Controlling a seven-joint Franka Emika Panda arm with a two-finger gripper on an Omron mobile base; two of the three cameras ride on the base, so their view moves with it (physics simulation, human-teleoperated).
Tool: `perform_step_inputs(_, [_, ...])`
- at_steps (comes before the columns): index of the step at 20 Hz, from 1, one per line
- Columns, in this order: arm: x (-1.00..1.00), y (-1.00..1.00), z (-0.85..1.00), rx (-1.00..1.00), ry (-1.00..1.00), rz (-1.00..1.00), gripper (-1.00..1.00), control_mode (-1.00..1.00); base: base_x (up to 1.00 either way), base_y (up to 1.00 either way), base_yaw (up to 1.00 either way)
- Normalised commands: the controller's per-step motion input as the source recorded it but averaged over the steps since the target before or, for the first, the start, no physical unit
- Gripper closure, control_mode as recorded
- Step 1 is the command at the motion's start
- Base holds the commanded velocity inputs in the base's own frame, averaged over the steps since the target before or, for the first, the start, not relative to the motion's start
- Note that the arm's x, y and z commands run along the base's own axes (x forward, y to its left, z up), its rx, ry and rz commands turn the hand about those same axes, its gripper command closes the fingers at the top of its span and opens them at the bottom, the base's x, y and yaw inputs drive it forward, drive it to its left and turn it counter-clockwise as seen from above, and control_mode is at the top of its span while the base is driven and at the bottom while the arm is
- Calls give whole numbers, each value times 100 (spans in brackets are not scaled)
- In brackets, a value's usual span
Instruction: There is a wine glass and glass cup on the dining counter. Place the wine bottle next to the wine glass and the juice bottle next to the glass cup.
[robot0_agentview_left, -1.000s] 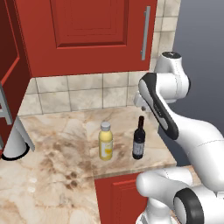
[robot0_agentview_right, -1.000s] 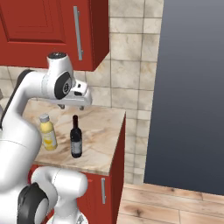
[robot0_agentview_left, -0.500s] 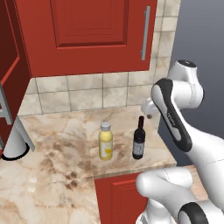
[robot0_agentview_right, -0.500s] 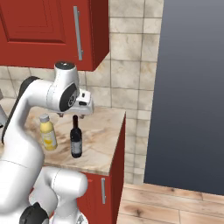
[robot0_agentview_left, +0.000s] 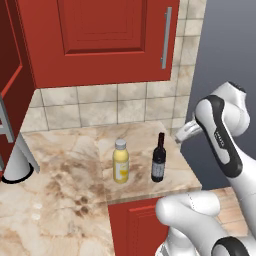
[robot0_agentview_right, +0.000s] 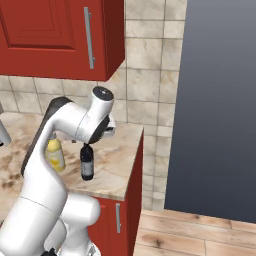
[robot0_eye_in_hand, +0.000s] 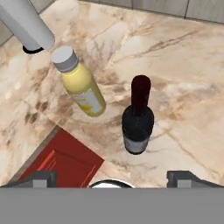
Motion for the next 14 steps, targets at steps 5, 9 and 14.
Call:
perform_step_inputs(5, [1,-9,-21,17,-21,25,-100,-100,0,0,0])
perform_step_inputs(9, [4,-2,-21,11,-17,19,-100,-100,0,0,0])
perform_step_inputs(14, [9,-2,-23,12,-10,16,-100,-100,0,0,0])
